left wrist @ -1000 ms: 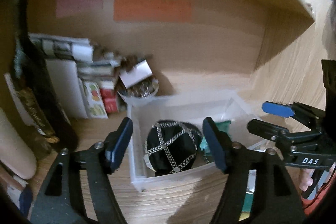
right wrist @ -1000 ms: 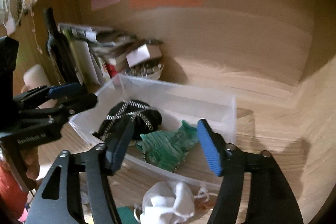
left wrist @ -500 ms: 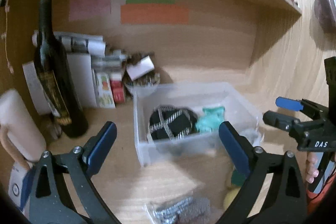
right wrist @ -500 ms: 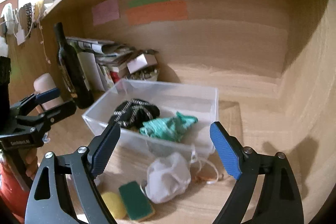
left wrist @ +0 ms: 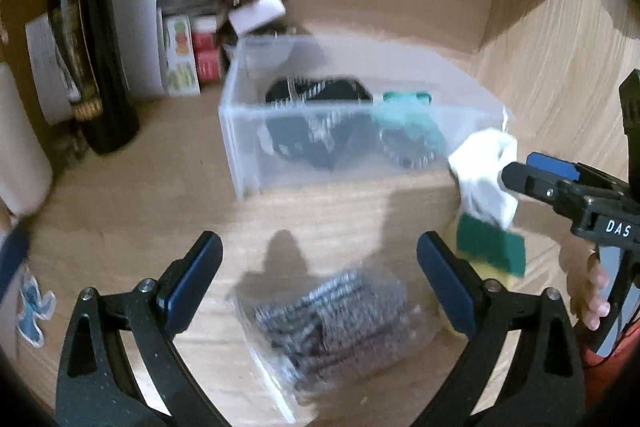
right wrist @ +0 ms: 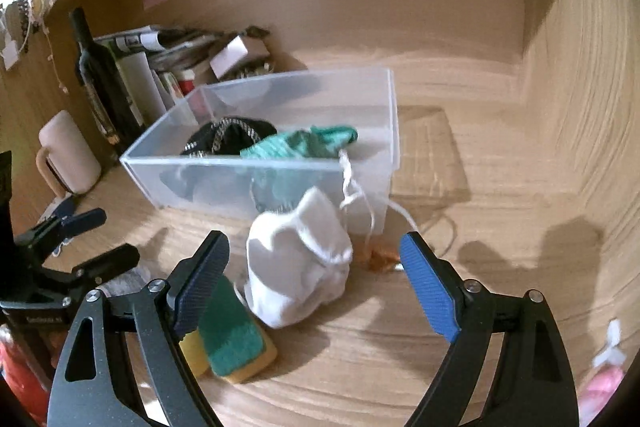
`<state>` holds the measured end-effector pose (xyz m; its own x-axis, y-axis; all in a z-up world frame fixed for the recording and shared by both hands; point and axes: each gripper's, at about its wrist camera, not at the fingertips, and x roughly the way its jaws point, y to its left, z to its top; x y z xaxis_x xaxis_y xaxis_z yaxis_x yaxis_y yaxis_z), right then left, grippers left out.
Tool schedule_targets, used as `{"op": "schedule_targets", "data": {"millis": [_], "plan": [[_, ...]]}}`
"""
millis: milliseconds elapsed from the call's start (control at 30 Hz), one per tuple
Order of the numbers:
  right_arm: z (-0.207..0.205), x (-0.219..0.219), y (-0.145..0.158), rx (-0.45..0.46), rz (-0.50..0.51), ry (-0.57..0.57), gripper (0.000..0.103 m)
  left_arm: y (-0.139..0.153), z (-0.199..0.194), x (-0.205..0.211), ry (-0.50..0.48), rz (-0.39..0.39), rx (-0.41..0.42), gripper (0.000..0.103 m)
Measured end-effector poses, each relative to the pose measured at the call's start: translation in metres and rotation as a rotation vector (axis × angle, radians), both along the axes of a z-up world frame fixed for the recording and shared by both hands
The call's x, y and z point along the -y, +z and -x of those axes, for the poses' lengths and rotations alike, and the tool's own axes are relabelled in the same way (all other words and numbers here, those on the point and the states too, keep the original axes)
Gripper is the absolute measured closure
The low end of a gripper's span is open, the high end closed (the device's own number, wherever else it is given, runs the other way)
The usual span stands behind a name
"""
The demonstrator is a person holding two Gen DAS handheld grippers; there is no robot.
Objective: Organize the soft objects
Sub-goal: 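Grasp the white drawstring bag with the right tool while the left tool grasps the silver zip bag, then carry both bags into the clear bin and open both tools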
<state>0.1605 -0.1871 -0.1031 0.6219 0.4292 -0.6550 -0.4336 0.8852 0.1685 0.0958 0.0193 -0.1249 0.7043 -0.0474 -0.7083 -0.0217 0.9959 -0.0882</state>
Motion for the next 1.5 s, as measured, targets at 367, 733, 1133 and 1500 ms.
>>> {"op": "schedule_targets", "data": {"millis": [367, 733, 1133, 1500], "plan": [[-0.007, -0.006, -0.019, -0.073, 0.029, 0.043, 0.052, -0.017, 0.016, 0.001, -0.013, 0.019, -0.036, 0.004], [-0.001, -0.003, -0.017, -0.056, 0.013, 0.049, 0.073, -0.017, 0.021, -0.005, -0.022, 0.039, -0.015, 0.055], [0.012, 0.007, 0.025, 0.067, -0.039, 0.038, 0.073, 0.029, 0.012, -0.009, -0.016, 0.064, 0.117, 0.064], [0.014, 0.004, 0.077, 0.235, -0.078, 0.035, 0.073, 0.096, -0.004, -0.014, -0.017, 0.057, 0.32, 0.064]]}}
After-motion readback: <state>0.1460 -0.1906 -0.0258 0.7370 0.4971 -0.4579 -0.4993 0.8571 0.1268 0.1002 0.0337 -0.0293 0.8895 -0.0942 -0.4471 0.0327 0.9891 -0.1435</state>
